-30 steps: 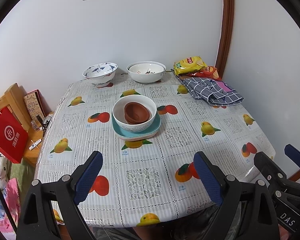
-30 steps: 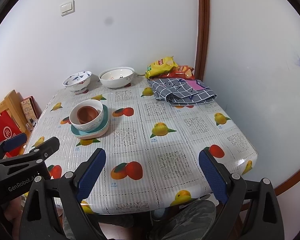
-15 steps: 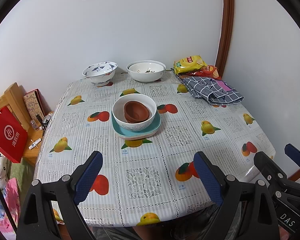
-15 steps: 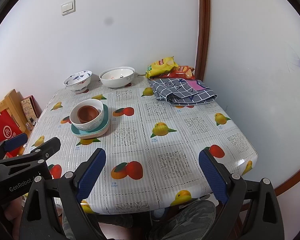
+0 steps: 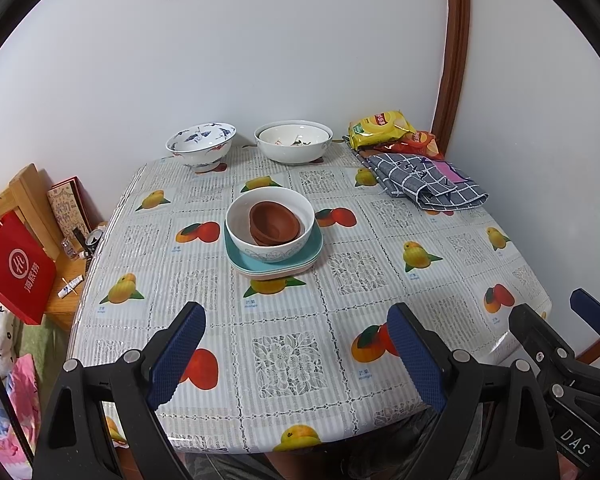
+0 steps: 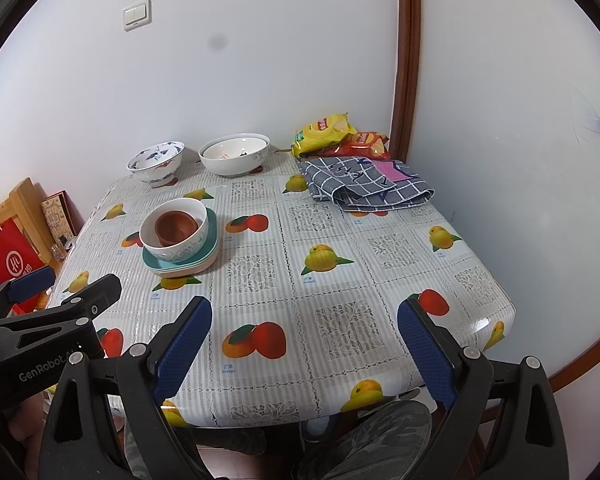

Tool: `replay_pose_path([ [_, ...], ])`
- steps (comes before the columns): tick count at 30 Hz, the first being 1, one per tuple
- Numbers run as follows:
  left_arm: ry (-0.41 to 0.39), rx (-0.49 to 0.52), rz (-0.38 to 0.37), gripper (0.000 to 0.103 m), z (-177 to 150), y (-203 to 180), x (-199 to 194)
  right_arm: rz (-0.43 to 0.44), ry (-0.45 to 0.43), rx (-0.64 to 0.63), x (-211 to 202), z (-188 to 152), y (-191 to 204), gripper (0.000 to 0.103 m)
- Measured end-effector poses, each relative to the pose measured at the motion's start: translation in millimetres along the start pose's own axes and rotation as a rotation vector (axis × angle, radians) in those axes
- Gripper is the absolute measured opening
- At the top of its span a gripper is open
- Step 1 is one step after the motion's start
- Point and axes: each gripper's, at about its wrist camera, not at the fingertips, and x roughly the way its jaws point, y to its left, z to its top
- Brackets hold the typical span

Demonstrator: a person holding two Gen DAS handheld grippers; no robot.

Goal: Organize plates and bowls

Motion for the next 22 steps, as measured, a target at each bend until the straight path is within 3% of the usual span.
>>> replay_pose_path([
  [22,-0.015,0.003,-0.006,0.093,3,3,11,0.004,-0.011,0.012,4,-2,1,0.093],
])
